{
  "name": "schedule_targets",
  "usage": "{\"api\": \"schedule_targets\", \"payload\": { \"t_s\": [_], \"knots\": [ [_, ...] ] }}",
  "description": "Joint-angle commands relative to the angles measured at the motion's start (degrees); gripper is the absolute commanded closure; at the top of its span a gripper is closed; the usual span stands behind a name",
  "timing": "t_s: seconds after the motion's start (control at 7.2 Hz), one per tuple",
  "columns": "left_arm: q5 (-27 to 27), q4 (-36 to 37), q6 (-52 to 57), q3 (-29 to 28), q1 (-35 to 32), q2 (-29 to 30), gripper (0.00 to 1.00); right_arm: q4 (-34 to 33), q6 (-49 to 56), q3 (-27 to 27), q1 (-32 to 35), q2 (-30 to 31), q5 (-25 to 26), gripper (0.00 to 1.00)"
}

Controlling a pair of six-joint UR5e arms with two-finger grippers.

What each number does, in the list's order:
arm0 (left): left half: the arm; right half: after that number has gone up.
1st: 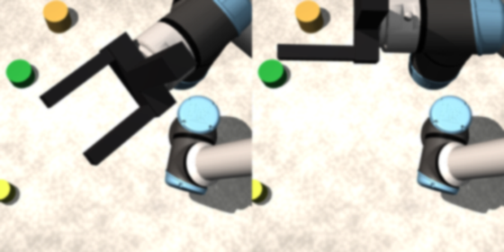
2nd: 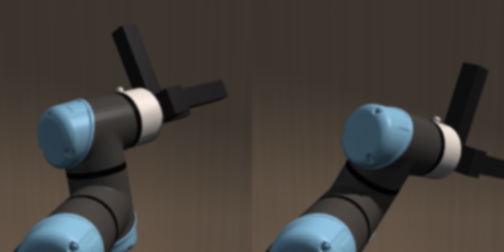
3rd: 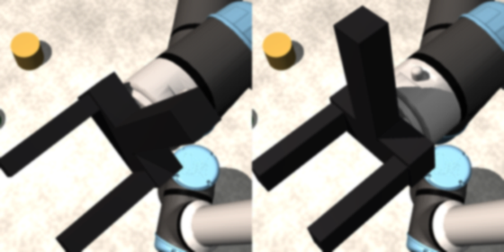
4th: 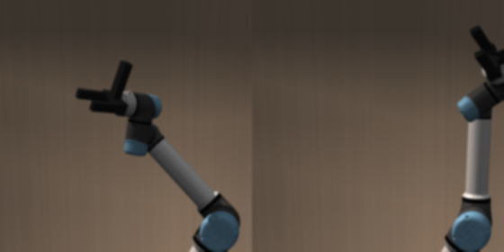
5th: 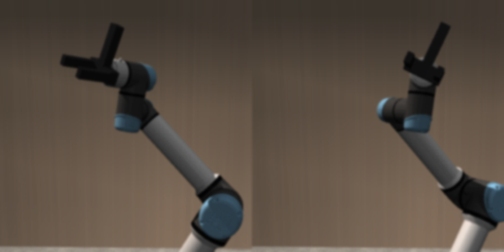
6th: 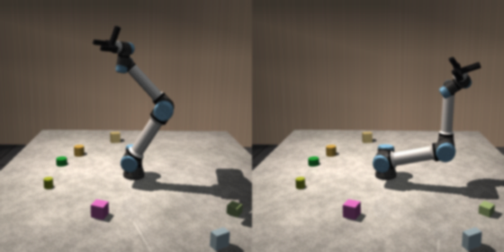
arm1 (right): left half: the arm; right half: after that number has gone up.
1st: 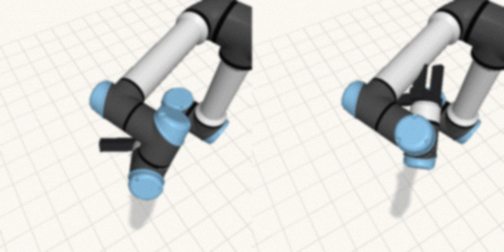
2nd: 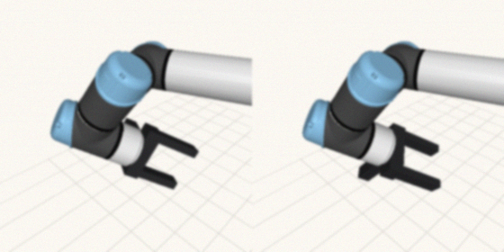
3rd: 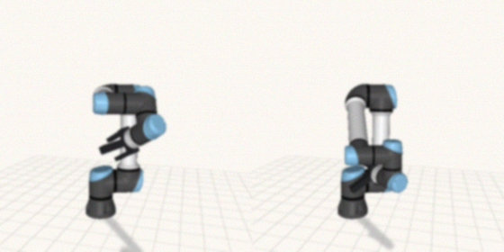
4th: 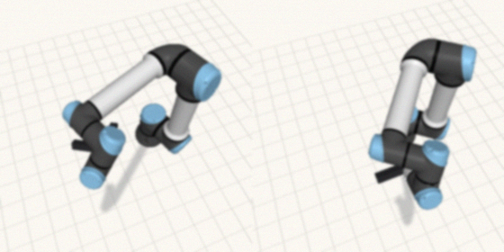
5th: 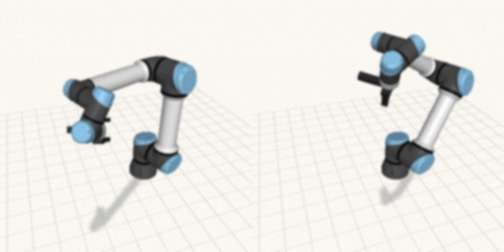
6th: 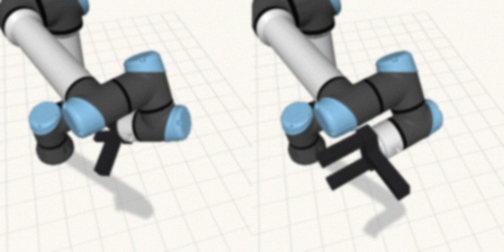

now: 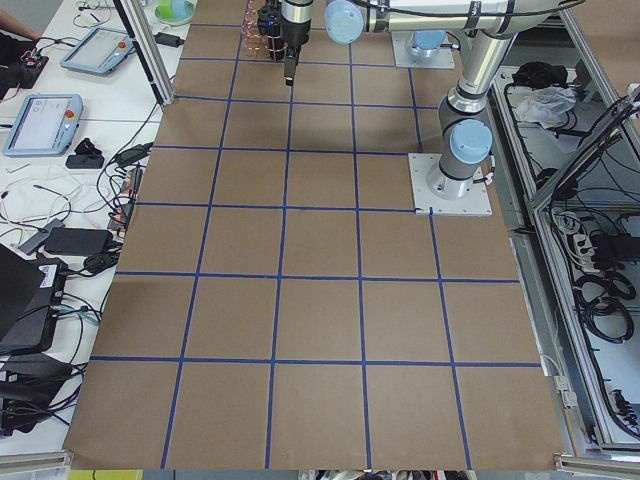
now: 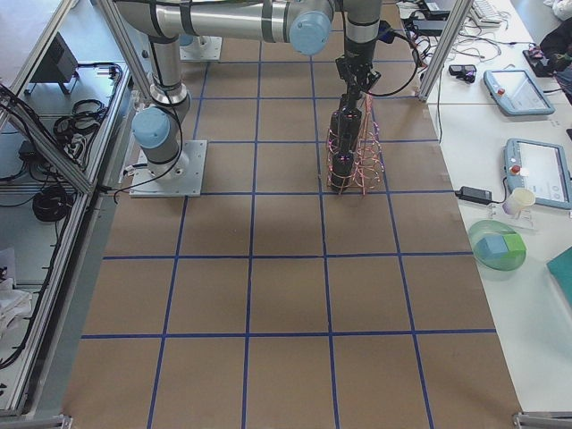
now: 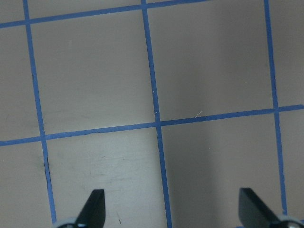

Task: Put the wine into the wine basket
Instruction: 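Lower the bottle into the empty rack slot beside the other bottles, then settle the bottle down into the rack and open the right gripper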

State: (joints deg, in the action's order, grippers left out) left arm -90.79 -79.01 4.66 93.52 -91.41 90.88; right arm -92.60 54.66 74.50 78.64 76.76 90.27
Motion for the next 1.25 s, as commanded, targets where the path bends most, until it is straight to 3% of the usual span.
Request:
{"api": "schedule_targets", "payload": {
  "t_s": [0.0, 1.11],
  "knots": [
    [0.0, 0.0, 0.0, 0.0, 0.0, 0.0, 0.0, 2.3, -0.2, 0.0, 0.5, 1.4, 0.1, 1.0],
    [0.1, 0.1, 0.0, 0.0, 0.0, 0.0, 0.0, -0.9, 3.1, 0.0, 0.6, -0.5, 0.8, 1.0]
  ]
}}
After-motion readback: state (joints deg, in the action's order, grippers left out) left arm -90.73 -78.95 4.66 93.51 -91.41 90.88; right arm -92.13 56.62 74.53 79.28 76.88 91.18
